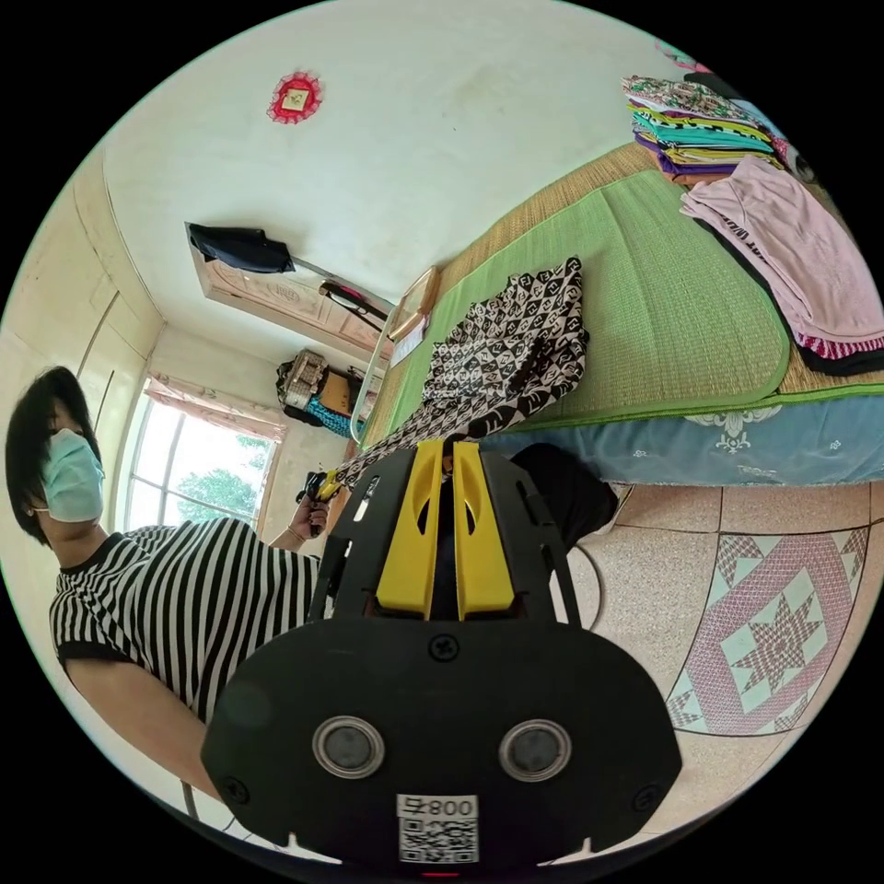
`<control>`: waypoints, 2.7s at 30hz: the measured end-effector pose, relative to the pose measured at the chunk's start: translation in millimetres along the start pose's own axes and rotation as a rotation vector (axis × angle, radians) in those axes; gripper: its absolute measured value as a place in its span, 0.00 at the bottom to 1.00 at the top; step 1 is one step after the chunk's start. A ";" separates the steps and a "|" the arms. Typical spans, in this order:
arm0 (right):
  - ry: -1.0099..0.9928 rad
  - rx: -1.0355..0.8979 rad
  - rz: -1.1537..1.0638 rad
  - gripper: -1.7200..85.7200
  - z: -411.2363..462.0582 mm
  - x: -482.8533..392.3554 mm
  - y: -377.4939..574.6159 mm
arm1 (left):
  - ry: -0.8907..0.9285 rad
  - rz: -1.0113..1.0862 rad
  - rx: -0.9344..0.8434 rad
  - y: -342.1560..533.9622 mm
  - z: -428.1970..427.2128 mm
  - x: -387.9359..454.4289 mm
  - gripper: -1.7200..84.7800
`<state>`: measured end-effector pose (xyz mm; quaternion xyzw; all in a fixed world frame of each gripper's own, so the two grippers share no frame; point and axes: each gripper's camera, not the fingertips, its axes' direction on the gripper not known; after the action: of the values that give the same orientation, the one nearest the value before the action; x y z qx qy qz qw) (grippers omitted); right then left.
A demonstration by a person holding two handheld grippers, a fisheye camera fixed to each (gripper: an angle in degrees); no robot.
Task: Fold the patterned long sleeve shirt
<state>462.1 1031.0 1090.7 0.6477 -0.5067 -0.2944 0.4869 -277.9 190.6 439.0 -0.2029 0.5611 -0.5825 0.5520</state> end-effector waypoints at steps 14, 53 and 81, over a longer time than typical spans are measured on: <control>-0.005 0.045 0.029 0.04 1.5 32.5 -12.3 | 0.045 0.029 0.027 -21.2 9.5 30.0 0.08; 0.099 -0.081 0.147 0.04 167.5 430.7 -398.1 | -0.088 -0.070 0.137 -432.3 121.8 95.1 0.08; -0.015 -0.077 0.272 0.04 251.7 690.9 -393.7 | -0.064 -0.138 0.285 -547.4 158.4 93.4 0.08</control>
<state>603.8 300.6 713.6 0.5517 -0.5819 -0.2496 0.5429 -398.4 -89.7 929.2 -0.1790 0.4396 -0.6859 0.5516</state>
